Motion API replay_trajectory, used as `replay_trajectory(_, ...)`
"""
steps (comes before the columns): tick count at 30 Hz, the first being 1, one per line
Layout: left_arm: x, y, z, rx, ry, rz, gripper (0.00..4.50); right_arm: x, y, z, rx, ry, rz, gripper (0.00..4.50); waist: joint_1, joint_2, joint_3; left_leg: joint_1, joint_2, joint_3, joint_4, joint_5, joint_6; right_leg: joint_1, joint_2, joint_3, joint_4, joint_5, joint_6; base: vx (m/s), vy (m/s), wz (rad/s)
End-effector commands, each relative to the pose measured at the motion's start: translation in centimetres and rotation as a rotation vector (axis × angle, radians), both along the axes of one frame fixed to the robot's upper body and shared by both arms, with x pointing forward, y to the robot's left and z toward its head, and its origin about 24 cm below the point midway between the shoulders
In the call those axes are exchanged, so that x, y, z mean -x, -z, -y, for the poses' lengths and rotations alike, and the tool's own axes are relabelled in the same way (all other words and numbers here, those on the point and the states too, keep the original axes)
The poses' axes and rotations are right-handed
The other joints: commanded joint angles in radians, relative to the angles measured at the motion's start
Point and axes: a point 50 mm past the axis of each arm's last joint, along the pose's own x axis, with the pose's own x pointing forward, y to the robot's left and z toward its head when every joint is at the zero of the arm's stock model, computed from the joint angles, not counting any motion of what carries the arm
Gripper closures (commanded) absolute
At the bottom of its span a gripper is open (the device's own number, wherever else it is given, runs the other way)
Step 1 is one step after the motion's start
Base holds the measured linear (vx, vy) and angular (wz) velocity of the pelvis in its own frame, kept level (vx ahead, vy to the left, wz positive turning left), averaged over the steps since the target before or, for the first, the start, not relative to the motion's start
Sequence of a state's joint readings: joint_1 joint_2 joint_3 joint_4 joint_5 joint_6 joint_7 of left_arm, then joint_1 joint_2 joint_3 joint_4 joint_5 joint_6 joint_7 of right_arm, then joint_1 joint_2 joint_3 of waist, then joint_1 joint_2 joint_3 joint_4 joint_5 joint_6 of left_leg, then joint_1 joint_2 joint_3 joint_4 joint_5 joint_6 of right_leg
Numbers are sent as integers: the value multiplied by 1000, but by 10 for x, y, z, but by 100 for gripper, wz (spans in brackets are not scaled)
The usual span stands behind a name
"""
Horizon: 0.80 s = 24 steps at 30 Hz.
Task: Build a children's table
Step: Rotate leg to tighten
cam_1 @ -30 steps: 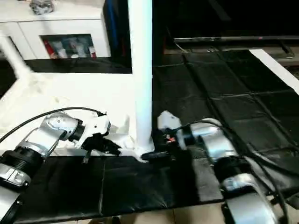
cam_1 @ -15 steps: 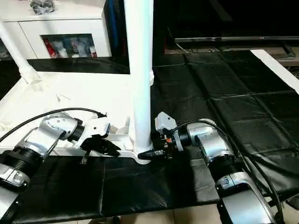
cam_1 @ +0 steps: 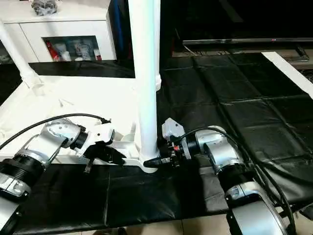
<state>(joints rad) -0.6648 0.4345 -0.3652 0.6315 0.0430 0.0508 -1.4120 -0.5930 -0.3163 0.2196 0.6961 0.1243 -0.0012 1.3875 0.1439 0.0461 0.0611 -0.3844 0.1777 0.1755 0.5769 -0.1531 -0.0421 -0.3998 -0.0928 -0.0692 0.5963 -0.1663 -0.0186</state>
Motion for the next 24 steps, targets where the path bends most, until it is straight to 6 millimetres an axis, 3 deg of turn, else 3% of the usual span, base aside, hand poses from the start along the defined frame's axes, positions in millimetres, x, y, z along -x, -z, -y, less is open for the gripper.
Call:
replay_trajectory(1, -8, 4, 19, 75, -167, 11, 450, -5, 6, -15, -79, 209, -4, 173, -12, 2, -71, 31, 54, -13, -70, -340, 4, 36, -60, 41, -66, -292, -238, 0, 0, 0)
replay_trajectory(2, -11, 3, 23, 101, -231, 14, 450, -8, 10, -18, -83, 296, 4, 173, -15, 4, -72, 31, 53, -17, -71, -359, -7, 38, -63, 40, -68, -327, -229, 0, 0, 0)
replay_trajectory(4, -18, 2, 33, 140, -349, 14, 450, -15, 16, -26, -101, 474, -15, 174, -32, -2, -70, 30, 48, -23, -74, -387, -31, 38, -64, 37, -77, -414, -190, 0, 0, 0)
replay_trajectory(6, -20, 1, 38, 149, -393, 17, 450, -17, 17, -31, -113, 528, -26, 174, -50, 0, -69, 25, 44, -24, -75, -398, -27, 40, -62, 36, -83, -434, -173, 0, 0, 0)
replay_trajectory(7, -25, 1, 48, 178, -485, 13, 450, -21, 18, -45, -138, 629, -42, 174, -53, 4, -70, 26, 44, -25, -75, -396, -27, 40, -63, 36, -83, -426, -174, 0, 0, 0)
replay_trajectory(8, -25, 1, 48, 178, -485, 13, 450, -21, 18, -45, -138, 629, -42, 174, -64, 0, -70, 22, 41, -24, -74, -391, -25, 39, -61, 35, -85, -414, -178, 0, 0, 0)
replay_trajectory(11, -31, -2, 58, 195, -599, 43, 450, -27, 14, -62, -155, 744, -50, 174, -75, 1, -72, 23, 36, -21, -69, -383, -6, 37, -59, 34, -91, -410, -174, 0, 0, 0)
replay_trajectory(12, -33, -4, 62, 198, -634, 58, 450, -29, 13, -67, -157, 777, -50, 174, -79, 7, -71, 23, 37, -21, -69, -380, -3, 36, -57, 34, -91, -400, -177, 0, 0, 0)
replay_trajectory(15, -33, -5, 66, 198, -659, 63, 450, -30, 12, -73, -154, 805, -45, 174, -84, 7, -71, 22, 36, -22, -70, -385, 0, 37, -55, 31, -91, -395, -175, 0, 0, 0)
replay_trajectory(16, -31, -6, 67, 191, -639, 62, 450, -28, 11, -77, -153, 778, -29, 118, -83, 8, -73, 21, 38, -22, -71, -382, 5, 38, -54, 32, -89, -369, -176, 0, 0, 0)
replay_trajectory(20, -30, -5, 65, 172, -625, 78, 450, -26, 12, -76, -162, 781, -43, 97, -87, 11, -75, 17, 39, -22, -72, -372, 13, 43, -52, 34, -82, -290, -195, 0, 0, 0)
replay_trajectory(24, -26, 2, 55, 145, -569, 76, 450, -23, 16, -56, -145, 743, -6, 54, -85, 9, -76, 16, 38, -19, -69, -351, 26, 45, -54, 34, -82, -271, -201, 0, 0, 0)
